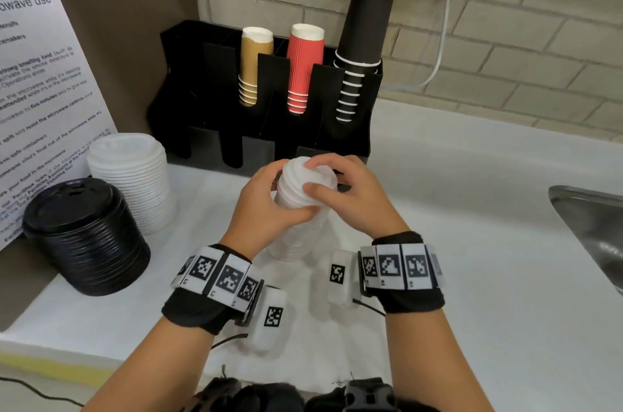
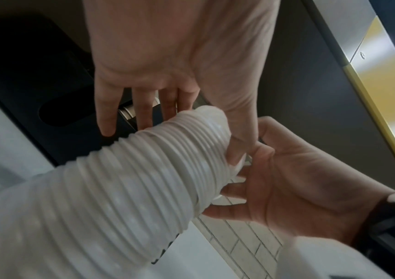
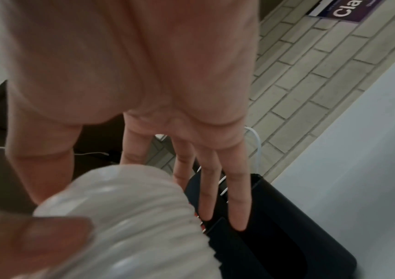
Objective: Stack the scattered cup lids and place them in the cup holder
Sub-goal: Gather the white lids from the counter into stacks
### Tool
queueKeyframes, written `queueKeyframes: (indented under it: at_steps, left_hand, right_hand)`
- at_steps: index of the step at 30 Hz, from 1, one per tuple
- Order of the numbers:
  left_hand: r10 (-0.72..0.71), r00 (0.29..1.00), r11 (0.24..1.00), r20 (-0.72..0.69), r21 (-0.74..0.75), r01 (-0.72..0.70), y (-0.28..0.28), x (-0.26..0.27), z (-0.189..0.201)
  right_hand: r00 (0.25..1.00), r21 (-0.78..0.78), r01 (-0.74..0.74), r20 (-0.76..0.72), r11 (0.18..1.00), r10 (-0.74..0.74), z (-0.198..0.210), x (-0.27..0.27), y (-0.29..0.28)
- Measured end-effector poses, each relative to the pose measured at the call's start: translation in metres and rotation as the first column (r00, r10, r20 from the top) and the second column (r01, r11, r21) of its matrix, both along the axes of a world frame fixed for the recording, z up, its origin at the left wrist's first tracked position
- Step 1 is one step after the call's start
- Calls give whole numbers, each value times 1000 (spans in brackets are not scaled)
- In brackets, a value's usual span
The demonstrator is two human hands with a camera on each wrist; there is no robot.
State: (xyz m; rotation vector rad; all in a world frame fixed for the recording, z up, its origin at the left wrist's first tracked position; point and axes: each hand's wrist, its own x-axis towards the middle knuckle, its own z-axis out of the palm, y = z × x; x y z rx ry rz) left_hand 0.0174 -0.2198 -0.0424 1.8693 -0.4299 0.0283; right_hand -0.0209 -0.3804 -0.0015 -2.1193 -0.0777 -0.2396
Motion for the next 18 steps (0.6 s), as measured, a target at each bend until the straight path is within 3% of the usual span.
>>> queueKeyframes:
  at_steps: [7, 10, 14, 18]
  left_hand:
    - [12, 997, 1000, -79, 6, -11, -1, -1, 2]
    - [-96, 973, 993, -209, 52, 109, 9, 3, 6]
    - [-37, 824, 974, -566, 165, 157, 27, 12, 13]
    - [-83, 704, 950, -706, 156, 269, 20, 11, 8]
  right_hand:
    - [1000, -83, -2, -24, 997, 0, 0, 4, 5]
    - [1000, -93, -15, -27, 996, 13, -1, 3, 4]
    - [998, -102, -38, -51, 994, 33, -1, 0, 0]
    - [998, -111, -26, -62, 993, 19, -1, 0, -6]
